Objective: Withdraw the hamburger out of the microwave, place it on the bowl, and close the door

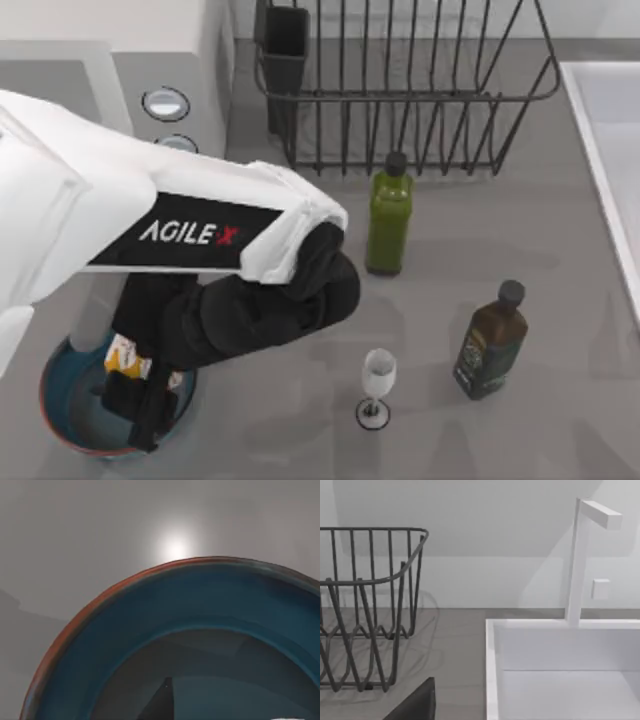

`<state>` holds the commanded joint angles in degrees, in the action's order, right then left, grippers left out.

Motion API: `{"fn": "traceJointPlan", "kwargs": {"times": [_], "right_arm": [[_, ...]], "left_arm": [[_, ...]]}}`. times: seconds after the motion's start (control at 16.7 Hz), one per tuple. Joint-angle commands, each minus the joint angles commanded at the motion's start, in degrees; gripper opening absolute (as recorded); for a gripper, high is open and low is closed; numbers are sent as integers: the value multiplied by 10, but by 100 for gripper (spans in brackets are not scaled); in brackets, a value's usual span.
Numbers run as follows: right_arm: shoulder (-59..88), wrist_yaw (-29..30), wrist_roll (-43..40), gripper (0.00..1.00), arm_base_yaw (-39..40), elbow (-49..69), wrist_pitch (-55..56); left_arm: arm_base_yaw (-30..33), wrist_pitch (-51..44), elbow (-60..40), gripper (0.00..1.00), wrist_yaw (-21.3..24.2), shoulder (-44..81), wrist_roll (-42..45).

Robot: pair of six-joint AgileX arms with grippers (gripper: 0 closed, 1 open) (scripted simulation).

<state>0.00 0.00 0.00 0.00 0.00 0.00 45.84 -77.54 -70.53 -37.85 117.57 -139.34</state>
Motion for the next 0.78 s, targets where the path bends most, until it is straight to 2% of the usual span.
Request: {"fn": "traceJointPlan", "kwargs": {"times": [0.18,0.54,0.78], "right_arm": [[0,0,0,100,0,0,0],[0,0,0,100,0,0,0],[0,0,0,100,0,0,0]], "left_arm": [[9,-23,-5,0,0,10,-31],[6,-21,-4,0,-1,8,-28],[-9,20,24,0,-10,10,-12]]}}
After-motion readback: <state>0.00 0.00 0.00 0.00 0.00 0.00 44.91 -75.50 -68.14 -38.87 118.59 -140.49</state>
